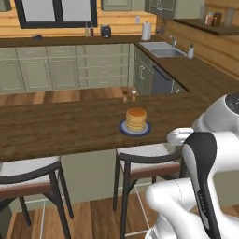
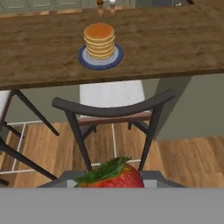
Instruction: Take the strawberry from the fridge and place it on top of the pancake, located on the dining counter.
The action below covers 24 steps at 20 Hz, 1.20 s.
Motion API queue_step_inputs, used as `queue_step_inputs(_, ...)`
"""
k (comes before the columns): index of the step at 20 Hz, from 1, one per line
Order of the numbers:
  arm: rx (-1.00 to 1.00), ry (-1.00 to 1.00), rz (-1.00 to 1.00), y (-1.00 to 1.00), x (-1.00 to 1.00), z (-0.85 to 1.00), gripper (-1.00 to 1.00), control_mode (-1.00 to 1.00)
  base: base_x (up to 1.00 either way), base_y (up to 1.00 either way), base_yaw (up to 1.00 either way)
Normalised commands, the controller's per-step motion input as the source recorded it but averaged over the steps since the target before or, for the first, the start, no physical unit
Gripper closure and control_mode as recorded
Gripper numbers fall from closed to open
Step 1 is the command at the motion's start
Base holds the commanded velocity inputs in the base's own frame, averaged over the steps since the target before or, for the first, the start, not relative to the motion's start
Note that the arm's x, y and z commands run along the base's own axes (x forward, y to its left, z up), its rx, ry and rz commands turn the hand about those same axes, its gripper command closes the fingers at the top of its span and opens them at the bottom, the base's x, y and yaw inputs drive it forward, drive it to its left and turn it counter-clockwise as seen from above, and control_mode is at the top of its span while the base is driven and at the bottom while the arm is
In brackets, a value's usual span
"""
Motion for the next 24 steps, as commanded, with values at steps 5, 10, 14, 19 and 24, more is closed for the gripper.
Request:
queue_step_inputs(5, 0.0, 0.0, 0.0, 0.0, 0.0, 0.0, 1.0, 1.0, 0.26, 0.5, 0.09)
queue_step_inputs(10, 0.0, 0.0, 0.0, 0.0, 0.0, 0.0, 1.0, 1.0, 0.7, -0.08, 0.01)
queue_step_inputs(14, 0.0, 0.0, 0.0, 0.0, 0.0, 0.0, 1.0, 1.0, 0.5, -0.46, 0.0)
queue_step_inputs(19, 0.0, 0.0, 0.0, 0.0, 0.0, 0.0, 1.0, 1.0, 0.57, -0.16, -0.07)
queue_step_inputs(24, 0.0, 0.0, 0.0, 0.0, 0.0, 0.0, 1.0, 1.0, 0.05, 0.0, -0.1)
